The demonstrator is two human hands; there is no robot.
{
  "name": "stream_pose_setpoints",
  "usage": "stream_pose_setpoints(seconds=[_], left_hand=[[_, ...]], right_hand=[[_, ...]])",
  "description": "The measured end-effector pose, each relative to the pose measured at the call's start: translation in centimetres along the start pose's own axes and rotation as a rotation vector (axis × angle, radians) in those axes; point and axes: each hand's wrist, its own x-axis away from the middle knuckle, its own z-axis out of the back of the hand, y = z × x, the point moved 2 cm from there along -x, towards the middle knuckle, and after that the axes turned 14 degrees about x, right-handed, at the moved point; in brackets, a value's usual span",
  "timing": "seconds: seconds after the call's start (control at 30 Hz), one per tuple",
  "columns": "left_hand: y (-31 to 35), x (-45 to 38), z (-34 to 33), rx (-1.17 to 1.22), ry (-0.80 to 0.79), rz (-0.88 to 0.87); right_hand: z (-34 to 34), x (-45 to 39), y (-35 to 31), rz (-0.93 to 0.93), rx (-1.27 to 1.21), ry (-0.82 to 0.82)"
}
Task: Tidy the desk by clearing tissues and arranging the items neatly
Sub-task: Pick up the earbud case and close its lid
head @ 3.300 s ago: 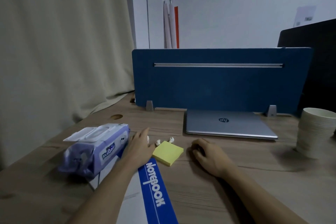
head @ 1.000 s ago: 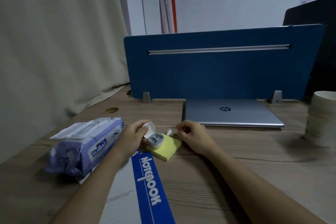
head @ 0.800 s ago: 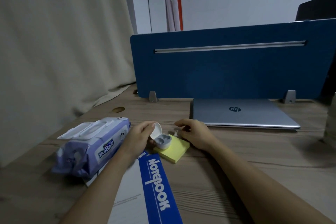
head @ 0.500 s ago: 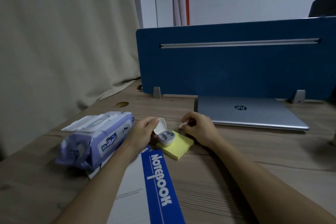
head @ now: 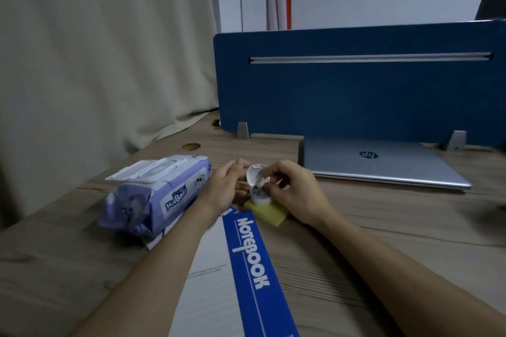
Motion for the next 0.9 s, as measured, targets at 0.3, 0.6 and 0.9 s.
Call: stream_pose_setpoints(seconds=[0.3,0.6,0.9], left_hand=[[-0.3,-0.3,0.2,-0.002,-0.012,0.032],[-0.2,-0.2,-0.2,-0.113,-0.042,-0.012],[0.6,-1.0,1.4,-0.247,0.192,-0.092]], right_hand=[[-0.3,0.1,0.0,-0.002,-0.030,-0.062],[0.5,-0.1,1.9,-0.241,-0.098,0.162],[-0.9,-0.9,3.0,-0.268,-0.020,-0.050]])
